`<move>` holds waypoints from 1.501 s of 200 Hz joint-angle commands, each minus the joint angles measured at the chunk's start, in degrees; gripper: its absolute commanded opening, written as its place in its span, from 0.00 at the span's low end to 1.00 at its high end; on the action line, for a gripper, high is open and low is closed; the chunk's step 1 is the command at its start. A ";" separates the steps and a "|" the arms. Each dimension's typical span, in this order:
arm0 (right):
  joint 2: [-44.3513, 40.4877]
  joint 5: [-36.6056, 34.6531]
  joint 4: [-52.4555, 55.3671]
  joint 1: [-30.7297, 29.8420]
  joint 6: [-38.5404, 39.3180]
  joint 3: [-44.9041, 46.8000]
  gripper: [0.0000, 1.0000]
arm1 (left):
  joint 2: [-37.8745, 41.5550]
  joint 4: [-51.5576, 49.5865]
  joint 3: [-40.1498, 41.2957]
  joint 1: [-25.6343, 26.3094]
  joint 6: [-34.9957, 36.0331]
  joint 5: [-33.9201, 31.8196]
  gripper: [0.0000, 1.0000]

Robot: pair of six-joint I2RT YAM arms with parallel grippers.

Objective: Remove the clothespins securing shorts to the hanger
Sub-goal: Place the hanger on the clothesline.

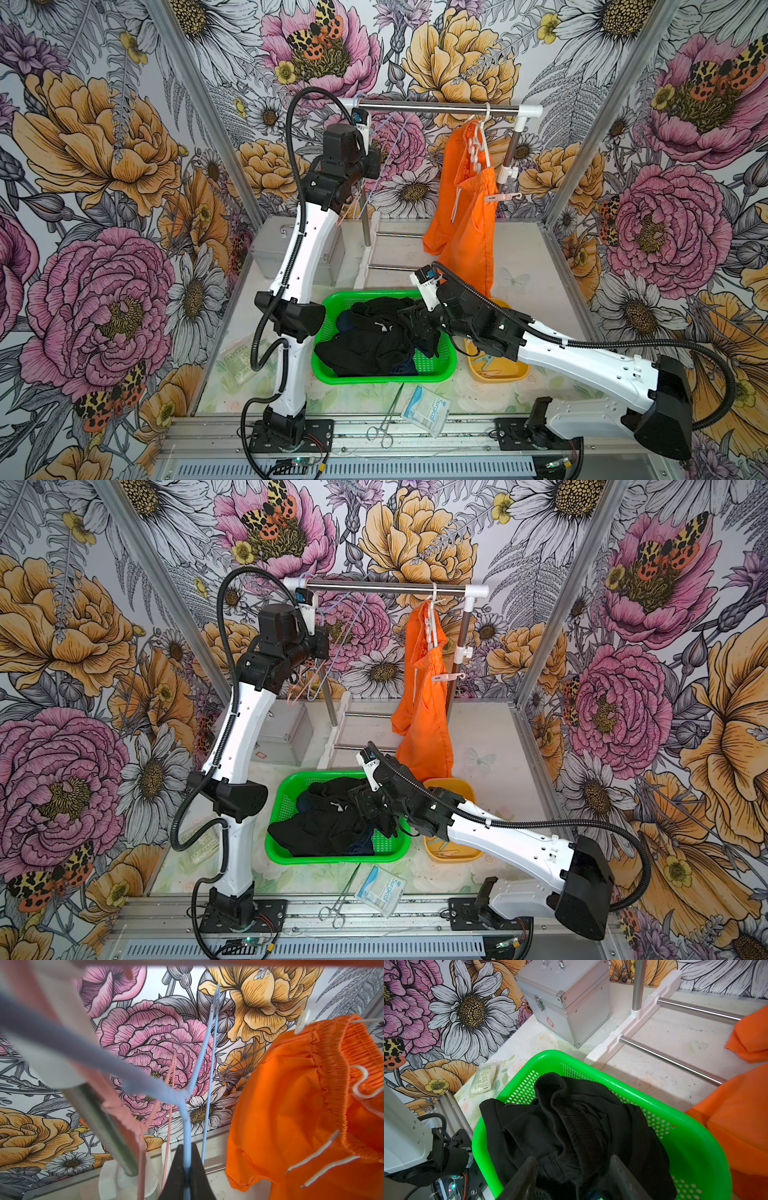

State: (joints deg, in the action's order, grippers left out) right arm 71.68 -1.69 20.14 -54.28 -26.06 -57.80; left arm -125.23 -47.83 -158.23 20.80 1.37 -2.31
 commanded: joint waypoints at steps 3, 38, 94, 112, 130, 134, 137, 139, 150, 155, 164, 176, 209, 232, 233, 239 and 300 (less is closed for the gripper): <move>-1.41 0.55 -2.37 0.14 -1.14 0.59 0.57 | -0.28 1.85 -0.03 -0.39 -0.62 2.35 0.00; -1.47 0.73 -2.80 -0.03 -1.45 0.93 0.57 | -0.62 1.78 0.67 -0.15 0.87 2.45 0.00; -2.33 0.05 -2.76 -0.03 -1.36 0.88 0.57 | -0.20 1.71 2.68 0.73 3.33 -0.17 0.00; -2.52 0.13 -2.79 -0.03 -1.27 0.69 0.57 | -0.33 1.69 2.14 1.06 4.52 -1.48 0.00; -2.62 -0.03 -2.74 -0.03 -1.27 0.61 0.57 | 0.05 1.69 2.76 1.61 5.45 -2.12 0.05; -2.64 -0.14 -2.75 -0.03 -1.26 0.66 0.57 | 0.30 1.69 3.01 1.68 5.53 -2.12 0.08; -2.64 -0.10 -2.77 -0.03 -1.22 0.67 0.57 | 0.38 1.69 3.24 1.70 5.58 -2.09 0.11; -2.63 -0.20 -2.81 -0.03 -1.19 0.67 0.57 | 0.41 1.69 3.36 1.70 5.60 -2.07 0.12; -2.70 -0.39 -2.74 -0.03 -1.18 0.67 0.57 | 0.93 1.69 3.92 1.83 5.66 -1.84 0.21; -2.85 -0.50 -2.67 -0.03 -1.14 0.65 0.57 | 1.14 1.69 4.13 1.90 5.67 -1.66 0.25; -3.07 -0.67 -2.72 -0.03 -1.09 0.62 0.57 | 1.77 1.69 4.62 2.04 5.67 -1.31 0.29; -3.53 -1.37 -2.59 0.00 -0.90 0.67 0.57 | 2.88 1.69 5.47 2.32 5.62 -1.25 0.31; -5.02 -3.45 -1.57 0.31 -0.27 0.42 0.58 | 8.49 1.70 10.97 3.39 5.84 -2.31 0.37; -5.97 -6.07 0.30 0.54 0.17 -0.11 0.59 | 13.32 1.72 16.10 4.52 5.93 -3.67 0.43; -6.00 -6.19 0.36 0.51 0.24 -0.16 0.59 | 13.51 1.75 16.24 4.61 5.93 -3.71 0.43; -6.31 -7.10 1.02 0.62 0.39 -0.42 0.59 | 14.83 1.77 17.81 4.84 5.93 -4.00 0.44; -10.11 -16.56 7.83 1.17 1.23 -3.28 0.59 | 28.41 1.87 31.67 9.16 6.56 -3.90 0.63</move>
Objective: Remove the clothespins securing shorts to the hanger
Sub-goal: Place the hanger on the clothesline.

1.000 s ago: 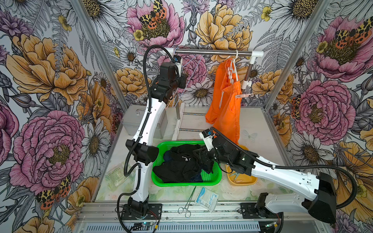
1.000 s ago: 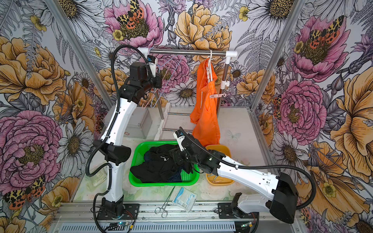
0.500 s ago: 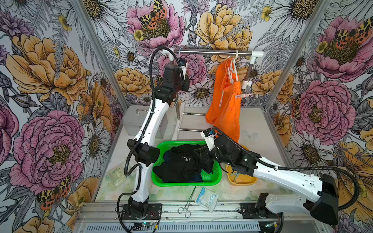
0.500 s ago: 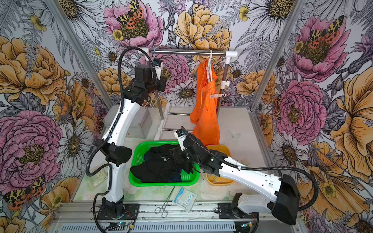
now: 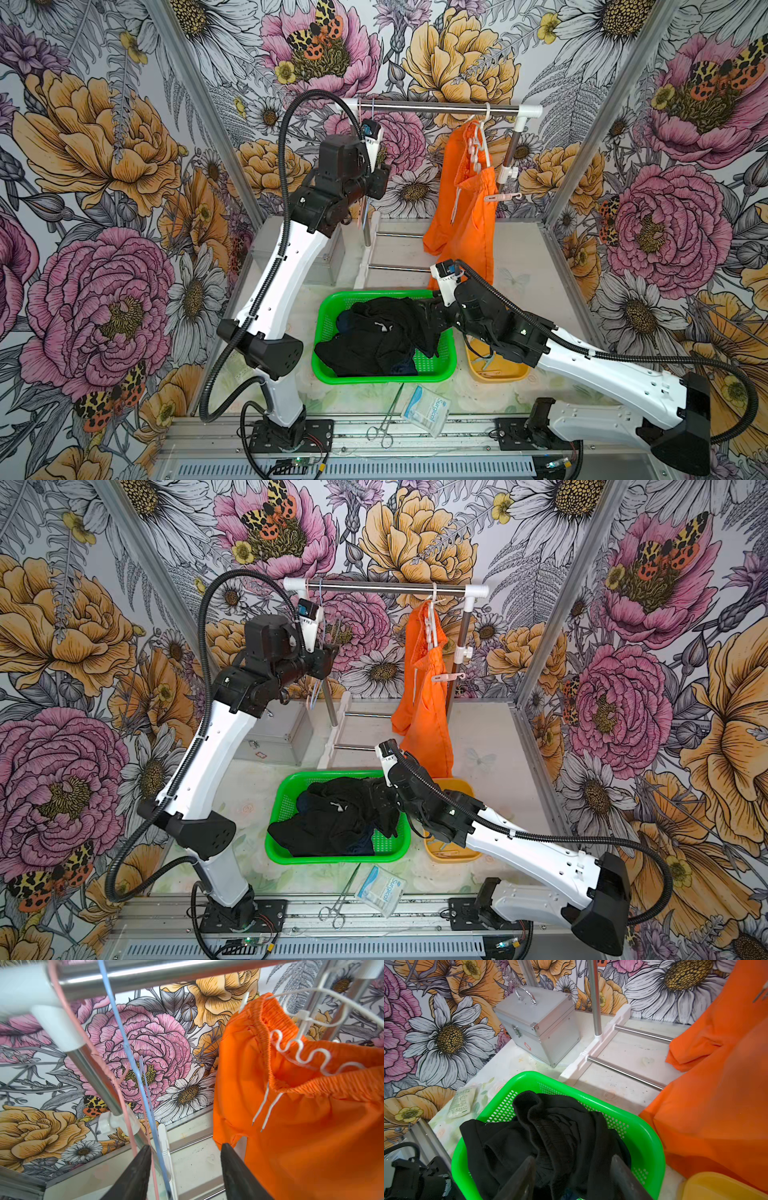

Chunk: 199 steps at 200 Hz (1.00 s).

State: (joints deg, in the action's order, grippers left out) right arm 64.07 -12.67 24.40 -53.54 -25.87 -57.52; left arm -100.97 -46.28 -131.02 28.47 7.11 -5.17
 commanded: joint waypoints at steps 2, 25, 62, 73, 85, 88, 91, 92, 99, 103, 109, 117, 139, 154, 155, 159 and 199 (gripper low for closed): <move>-2.61 -5.78 3.86 0.45 1.07 -3.79 0.59 | 4.60 0.32 4.92 1.56 0.80 -1.06 0.63; -3.34 -8.38 7.91 0.63 1.97 -7.08 0.58 | 10.17 1.20 11.23 3.05 1.06 -1.39 0.72; -4.30 -12.46 12.81 0.88 4.19 -13.15 0.58 | 22.13 8.84 25.23 4.34 -0.26 -0.61 0.88; -4.31 -13.53 14.29 1.27 4.70 -15.70 0.58 | 25.78 11.25 29.07 4.31 -0.90 0.00 0.91; -3.77 -13.61 16.18 1.89 5.53 -18.93 0.58 | 29.32 13.11 32.67 4.49 -1.36 0.84 0.95; -3.59 -13.63 16.65 2.06 5.87 -19.60 0.58 | 30.08 13.41 33.44 4.55 -1.43 1.06 0.96; -3.34 -13.68 17.09 2.22 6.10 -20.71 0.58 | 30.83 13.67 34.05 4.46 -1.62 1.22 0.96; -3.25 -13.69 17.26 2.26 6.23 -21.06 0.58 | 31.09 13.76 34.24 4.43 -1.64 1.30 0.97; -2.57 -13.73 18.40 2.75 7.00 -23.35 0.58 | 32.54 14.17 35.64 4.39 -1.80 2.00 0.98; -2.12 -13.74 19.10 3.13 7.53 -24.79 0.58 | 33.25 14.26 36.26 4.48 -1.95 2.27 0.99; -1.39 -13.98 20.43 3.90 8.02 -27.22 0.58 | 34.26 14.37 36.99 4.51 -2.08 2.60 0.99; -0.17 -14.38 22.00 5.11 8.44 -30.77 0.58 | 35.28 14.53 37.76 4.67 -2.63 2.50 0.99; 3.01 -13.33 24.73 10.04 10.18 -39.93 0.55 | 36.76 15.23 39.08 5.67 -3.53 1.96 0.99; 5.43 -11.66 25.81 13.51 11.08 -45.65 0.50 | 36.64 16.09 39.31 6.71 -3.97 1.35 0.99; 5.53 -11.49 25.84 13.84 11.13 -46.10 0.50 | 36.59 16.20 39.33 6.70 -4.05 1.37 0.99; 6.23 -10.85 26.07 14.88 11.31 -47.67 0.49 | 36.37 16.66 39.34 6.80 -4.34 1.22 0.99; 11.73 -2.84 27.54 27.83 11.10 -58.63 0.44 | 30.51 18.90 34.46 9.29 -5.86 2.66 0.99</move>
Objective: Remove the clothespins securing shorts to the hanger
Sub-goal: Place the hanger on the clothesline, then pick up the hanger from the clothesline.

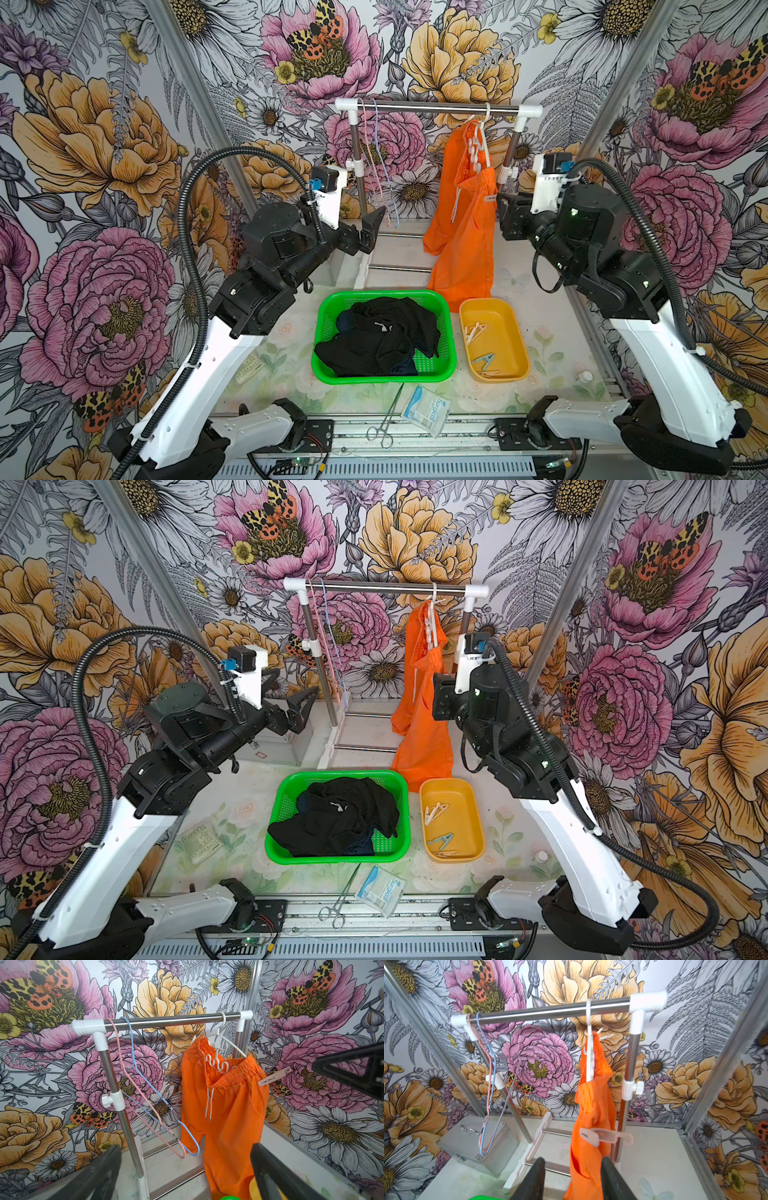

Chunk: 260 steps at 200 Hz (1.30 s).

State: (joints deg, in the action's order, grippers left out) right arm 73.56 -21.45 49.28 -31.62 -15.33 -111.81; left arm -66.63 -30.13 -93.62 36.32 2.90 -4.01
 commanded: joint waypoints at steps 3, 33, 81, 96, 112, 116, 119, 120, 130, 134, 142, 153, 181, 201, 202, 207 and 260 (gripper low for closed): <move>2.58 7.03 2.67 7.04 0.36 -4.82 0.44 | -4.42 2.83 -3.52 1.73 -1.73 1.69 0.99; 6.42 22.96 2.50 19.40 -3.79 -9.14 0.43 | -10.12 3.03 -8.61 3.21 -2.19 4.36 0.99; 17.31 46.15 2.49 28.99 -5.75 -20.93 0.48 | -11.56 5.63 -6.84 4.17 -2.81 5.90 0.99; 21.16 49.37 2.49 29.71 -6.41 -25.46 0.50 | -10.71 6.88 -4.99 4.13 -2.94 5.77 0.99; 24.98 51.45 2.49 29.86 -7.22 -29.45 0.52 | -9.33 8.47 -2.44 4.10 -3.14 5.42 0.99; 25.87 51.79 2.50 29.91 -7.37 -30.32 0.52 | -8.96 8.97 -1.78 4.03 -3.21 5.25 0.99; 26.50 52.12 2.49 29.93 -7.54 -30.89 0.52 | -8.74 9.21 -1.45 4.02 -3.20 5.20 0.99; 26.70 52.12 2.49 29.94 -7.62 -31.13 0.52 | -8.63 9.30 -1.24 4.02 -3.22 5.09 0.99; 28.65 52.72 2.49 29.99 -8.10 -32.88 0.52 | -7.86 10.01 0.18 3.95 -3.31 4.61 0.99; 29.32 52.87 2.43 29.95 -8.28 -33.33 0.52 | -7.59 10.28 0.73 3.85 -3.37 4.39 0.99; 30.61 53.29 2.40 29.95 -8.68 -34.21 0.52 | -7.06 10.65 1.65 3.67 -3.60 4.13 0.99; 32.20 54.50 2.19 29.89 -9.28 -35.08 0.52 | -6.47 11.01 2.70 3.17 -4.07 4.23 0.99; 34.82 56.77 1.79 29.38 -10.33 -35.93 0.51 | -5.53 12.28 4.65 2.28 -4.97 4.36 0.99; 36.06 57.81 1.45 28.25 -10.59 -35.93 0.50 | -5.53 12.46 5.22 1.71 -5.48 4.61 0.99; 36.09 57.91 1.49 28.18 -10.59 -35.93 0.50 | -5.53 12.46 5.26 1.55 -5.51 4.62 0.99; 36.44 58.22 1.29 27.94 -10.68 -35.93 0.50 | -5.57 12.46 5.36 1.57 -5.53 4.85 0.99; 39.76 61.73 -2.79 25.88 -13.77 -35.93 0.41 | -5.00 12.73 6.69 0.62 -6.39 5.16 0.99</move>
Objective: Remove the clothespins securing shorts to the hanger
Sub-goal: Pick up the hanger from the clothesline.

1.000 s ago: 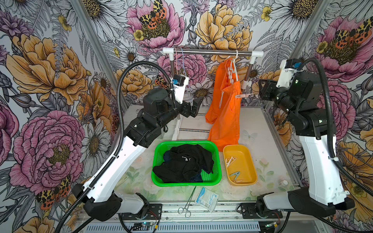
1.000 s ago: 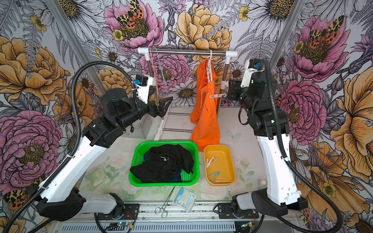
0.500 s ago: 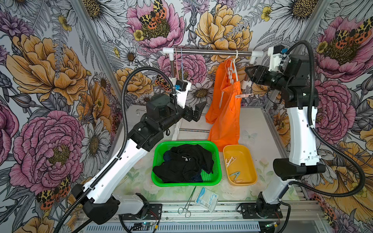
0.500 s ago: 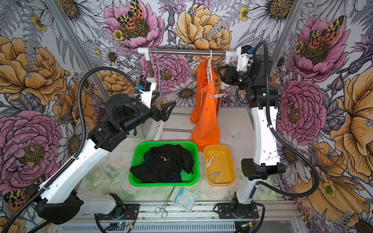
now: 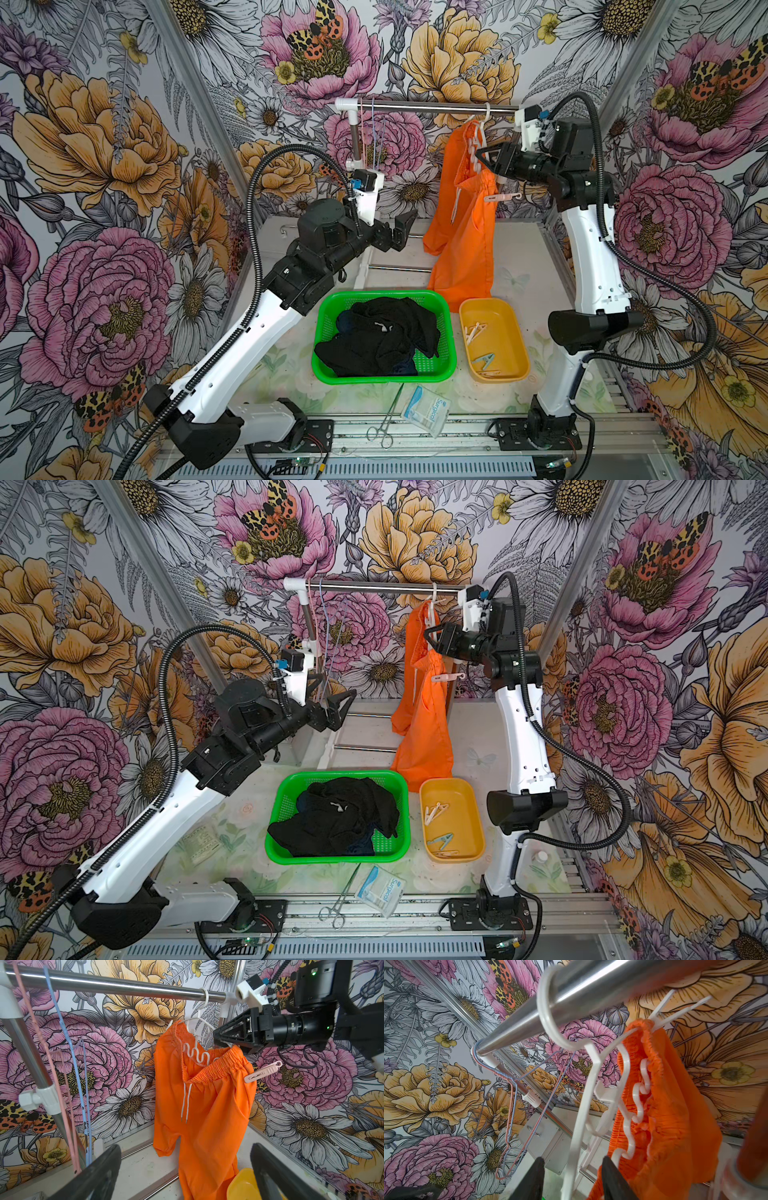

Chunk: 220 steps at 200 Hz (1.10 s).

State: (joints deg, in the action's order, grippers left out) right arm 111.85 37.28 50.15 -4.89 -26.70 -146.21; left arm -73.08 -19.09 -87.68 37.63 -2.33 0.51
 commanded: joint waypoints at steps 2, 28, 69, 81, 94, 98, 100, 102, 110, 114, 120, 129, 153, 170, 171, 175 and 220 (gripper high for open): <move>1.51 3.07 -3.84 -0.97 -2.48 -1.53 0.40 | 1.51 1.69 0.82 -0.73 -1.18 0.63 0.99; 2.31 3.49 -5.51 -1.86 -3.52 -1.53 0.34 | 1.97 2.20 1.59 -0.89 -1.36 0.63 0.99; 2.31 4.03 -8.41 -2.40 -4.91 -1.53 0.25 | 2.40 2.30 2.45 -1.15 -1.58 0.15 0.99; 2.39 4.26 -9.46 -2.41 -5.33 -1.53 0.22 | 2.52 2.39 2.81 -1.20 -1.71 0.19 0.99; 2.52 4.63 -10.58 -2.54 -5.85 -1.53 0.17 | 2.66 2.48 3.03 -1.23 -1.80 0.22 0.99; 2.56 4.67 -10.95 -2.56 -6.02 -1.47 0.16 | 2.68 2.48 3.04 -1.04 -1.80 0.10 0.99; 2.60 4.85 -11.19 -2.58 -6.11 -1.52 0.16 | 2.68 2.52 3.08 -1.21 -1.80 0.08 0.99; 2.61 4.96 -11.39 -2.63 -6.20 -1.53 0.15 | 2.63 2.54 3.12 -1.39 -1.80 0.16 0.99; 2.75 5.41 -12.24 -2.75 -6.56 -1.53 0.12 | 2.74 2.57 3.18 -1.37 -1.86 0.09 0.99; 2.80 5.56 -12.70 -2.83 -6.76 -1.51 0.11 | 2.76 2.57 3.29 -1.14 -1.81 0.00 0.99; 2.78 5.80 -13.32 -2.98 -7.03 -1.60 0.09 | 2.84 2.65 3.43 -1.30 -1.88 -0.07 0.99; 2.90 5.99 -14.26 -3.14 -7.46 -1.58 0.06 | 2.94 2.85 3.66 -1.47 -1.89 -0.41 0.99; 3.01 6.39 -17.04 -3.92 -8.89 -1.60 0.01 | 3.29 3.15 4.31 -1.83 -2.15 -0.52 0.99; 3.10 6.15 -19.59 -4.20 -10.64 -1.57 0.00 | 3.70 3.42 5.08 -2.06 -2.48 -0.51 0.99; 3.11 6.19 -19.75 -4.18 -10.69 -1.59 0.00 | 3.72 3.44 5.11 -2.14 -2.49 -0.51 0.99; 3.11 6.10 -20.40 -4.27 -11.24 -1.57 0.00 | 3.85 3.57 5.33 -2.29 -2.63 -0.51 0.99; 3.34 7.68 -25.61 -5.31 -15.10 -1.62 0.00 | 5.18 4.21 7.08 -3.60 -3.55 -0.32 0.99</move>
State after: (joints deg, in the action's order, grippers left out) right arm 116.09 43.31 36.67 -9.47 -40.34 -146.21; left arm -69.60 -16.75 -81.69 34.92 -4.62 0.49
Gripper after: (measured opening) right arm 0.073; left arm 0.987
